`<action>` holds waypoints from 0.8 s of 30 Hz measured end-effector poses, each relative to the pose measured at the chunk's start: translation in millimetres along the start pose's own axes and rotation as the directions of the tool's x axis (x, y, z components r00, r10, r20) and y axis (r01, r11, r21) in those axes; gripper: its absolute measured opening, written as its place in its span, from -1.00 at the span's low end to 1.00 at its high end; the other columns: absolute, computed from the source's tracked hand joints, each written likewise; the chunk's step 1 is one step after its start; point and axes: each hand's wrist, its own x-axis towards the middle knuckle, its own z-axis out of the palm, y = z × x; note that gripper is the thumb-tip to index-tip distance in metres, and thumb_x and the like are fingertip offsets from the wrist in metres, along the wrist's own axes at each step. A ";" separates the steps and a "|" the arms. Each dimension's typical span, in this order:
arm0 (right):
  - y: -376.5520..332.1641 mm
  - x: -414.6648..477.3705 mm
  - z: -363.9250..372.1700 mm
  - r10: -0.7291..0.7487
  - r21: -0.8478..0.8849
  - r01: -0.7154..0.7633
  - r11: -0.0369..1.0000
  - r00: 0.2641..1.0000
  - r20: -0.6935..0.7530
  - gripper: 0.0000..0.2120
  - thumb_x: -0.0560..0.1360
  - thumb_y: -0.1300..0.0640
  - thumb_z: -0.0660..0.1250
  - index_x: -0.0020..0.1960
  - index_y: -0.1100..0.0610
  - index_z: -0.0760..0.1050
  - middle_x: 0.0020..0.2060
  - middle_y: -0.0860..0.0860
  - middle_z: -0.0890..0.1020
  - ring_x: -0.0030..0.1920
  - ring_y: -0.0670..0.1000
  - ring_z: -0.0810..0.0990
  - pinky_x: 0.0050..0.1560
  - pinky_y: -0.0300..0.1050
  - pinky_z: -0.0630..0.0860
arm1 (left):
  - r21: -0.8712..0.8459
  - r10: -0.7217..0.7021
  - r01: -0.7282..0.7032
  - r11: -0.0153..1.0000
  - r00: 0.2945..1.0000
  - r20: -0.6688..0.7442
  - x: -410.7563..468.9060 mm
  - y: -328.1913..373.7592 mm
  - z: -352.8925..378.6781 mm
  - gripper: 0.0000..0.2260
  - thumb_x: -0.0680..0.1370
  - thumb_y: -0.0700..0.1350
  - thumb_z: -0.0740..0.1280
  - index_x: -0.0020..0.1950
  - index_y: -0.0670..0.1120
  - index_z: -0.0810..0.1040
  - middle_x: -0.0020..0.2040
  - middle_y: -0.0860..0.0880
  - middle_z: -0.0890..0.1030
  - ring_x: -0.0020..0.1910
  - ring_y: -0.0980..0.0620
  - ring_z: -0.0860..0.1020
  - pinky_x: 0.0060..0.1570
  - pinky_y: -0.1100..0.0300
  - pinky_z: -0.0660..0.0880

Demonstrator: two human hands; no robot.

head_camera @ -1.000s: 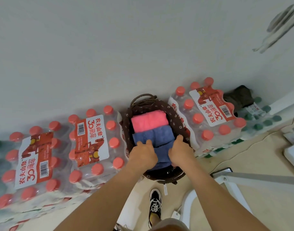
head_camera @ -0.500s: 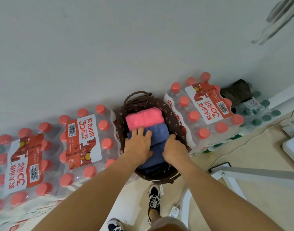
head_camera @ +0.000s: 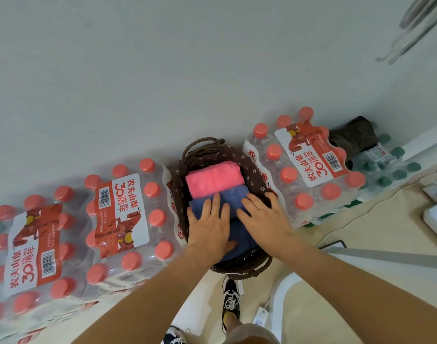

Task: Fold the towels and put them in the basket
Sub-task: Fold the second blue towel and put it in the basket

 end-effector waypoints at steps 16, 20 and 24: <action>0.9 -40.0 -33.5 0.297 0.378 -0.267 0.886 0.954 -0.023 -0.81 0.37 0.11 0.39 -0.06 0.08 0.44 -0.10 0.03 0.48 -0.17 0.09 0.51 -0.26 -0.04 0.49 | 0.092 0.008 -0.025 0.995 0.983 0.182 1.9 -9.4 -2.0 -0.01 0.37 0.19 0.43 0.56 0.01 -0.15 0.56 -0.14 -0.23 0.53 -0.20 -0.23 0.37 -0.41 -0.08; -7.7 -75.8 -36.6 0.576 0.454 -0.754 0.474 0.656 0.487 -0.63 0.43 -0.16 0.34 0.07 0.06 0.36 -0.05 -0.03 0.42 -0.13 0.05 0.50 -0.18 -0.06 0.45 | 0.047 0.058 -0.065 0.997 0.989 0.132 5.2 -12.7 -3.0 -0.08 0.40 0.17 0.41 0.55 0.01 -0.11 0.57 -0.09 -0.18 0.54 -0.15 -0.19 0.35 -0.44 -0.06; -14.3 -66.3 -32.5 0.228 0.410 -0.848 -0.335 0.349 0.909 -0.47 0.43 0.02 0.42 0.30 0.02 0.28 0.03 0.03 0.57 -0.11 0.10 0.66 -0.21 -0.05 0.60 | 0.024 0.186 -0.188 0.982 0.980 0.063 0.6 -3.8 5.2 -0.14 0.48 0.29 0.25 0.55 0.08 -0.24 0.57 -0.02 -0.26 0.54 -0.12 -0.22 0.31 -0.47 -0.10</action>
